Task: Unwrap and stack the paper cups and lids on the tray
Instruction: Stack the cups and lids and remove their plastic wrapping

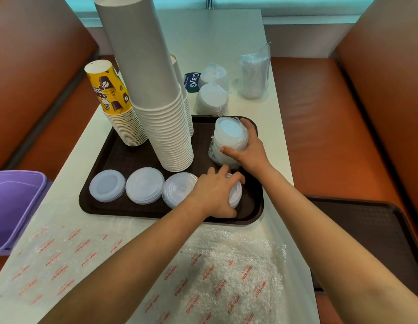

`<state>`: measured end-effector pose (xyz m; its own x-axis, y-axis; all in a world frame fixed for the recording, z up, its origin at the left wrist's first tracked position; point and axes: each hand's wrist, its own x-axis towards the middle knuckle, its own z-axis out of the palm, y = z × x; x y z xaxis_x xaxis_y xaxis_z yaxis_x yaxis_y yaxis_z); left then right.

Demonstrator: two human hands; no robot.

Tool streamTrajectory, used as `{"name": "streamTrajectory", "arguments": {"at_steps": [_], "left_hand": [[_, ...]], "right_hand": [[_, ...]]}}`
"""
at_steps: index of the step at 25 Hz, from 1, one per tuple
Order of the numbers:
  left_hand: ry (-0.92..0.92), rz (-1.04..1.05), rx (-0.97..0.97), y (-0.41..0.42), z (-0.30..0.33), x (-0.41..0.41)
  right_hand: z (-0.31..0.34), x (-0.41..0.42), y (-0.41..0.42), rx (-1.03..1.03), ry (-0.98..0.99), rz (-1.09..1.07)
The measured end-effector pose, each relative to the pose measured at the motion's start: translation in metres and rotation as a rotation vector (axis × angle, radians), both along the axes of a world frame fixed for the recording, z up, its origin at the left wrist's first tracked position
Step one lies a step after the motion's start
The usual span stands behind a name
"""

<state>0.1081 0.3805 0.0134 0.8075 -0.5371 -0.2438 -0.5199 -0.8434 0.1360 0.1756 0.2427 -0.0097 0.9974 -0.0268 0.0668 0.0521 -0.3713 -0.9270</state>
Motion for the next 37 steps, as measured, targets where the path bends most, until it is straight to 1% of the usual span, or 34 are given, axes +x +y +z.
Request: {"name": "streamTrajectory", "arguments": {"at_steps": [2, 3, 4, 7, 8, 9, 11, 13, 15, 17, 25, 30, 32, 34, 37], "left_hand": [[-0.028, -0.018, -0.009, 0.002, 0.004, -0.002], [-0.085, -0.017, -0.056, 0.003, 0.008, -0.005], [-0.161, 0.006, -0.160, 0.005, 0.015, -0.007], [-0.397, 0.214, -0.623, 0.003, 0.036, -0.002], [-0.419, 0.298, -0.711, 0.000, 0.043, 0.007], [-0.403, 0.379, -0.747, -0.004, 0.051, 0.018], [-0.312, 0.516, -0.696, -0.012, 0.059, 0.042], [-0.185, 0.609, -0.557, -0.018, 0.059, 0.062], [-0.078, 0.650, -0.440, -0.021, 0.054, 0.074], [-0.018, 0.667, -0.401, -0.022, 0.051, 0.081], [0.041, 0.643, -0.422, -0.021, 0.048, 0.084], [0.096, 0.692, -0.603, -0.017, 0.044, 0.080], [0.124, 0.685, -0.635, -0.014, 0.044, 0.081], [0.074, 0.621, -0.607, -0.012, 0.047, 0.081], [-0.065, 0.394, -0.435, -0.012, 0.053, 0.083]], "right_hand": [[-0.001, -0.001, 0.000, 0.002, 0.006, -0.003], [-0.001, 0.000, 0.001, 0.006, 0.009, -0.001], [-0.001, 0.000, 0.001, 0.016, 0.015, 0.004], [0.000, -0.004, 0.002, 0.073, 0.024, 0.006], [0.000, -0.004, 0.002, 0.090, 0.026, 0.005], [-0.001, -0.004, 0.003, 0.101, 0.027, 0.007], [-0.003, -0.004, 0.003, 0.113, 0.019, 0.012], [-0.004, -0.004, 0.003, 0.115, 0.011, 0.013], [-0.005, -0.005, 0.002, 0.134, 0.008, 0.004], [-0.006, -0.005, 0.001, 0.151, 0.004, 0.004], [-0.013, -0.005, 0.000, 0.109, -0.011, 0.016], [-0.016, -0.006, 0.000, 0.097, -0.015, 0.001], [-0.016, -0.006, 0.000, 0.090, -0.013, -0.001], [-0.016, -0.006, 0.001, 0.084, -0.006, -0.008], [-0.014, -0.006, 0.002, 0.087, 0.004, -0.022]]}}
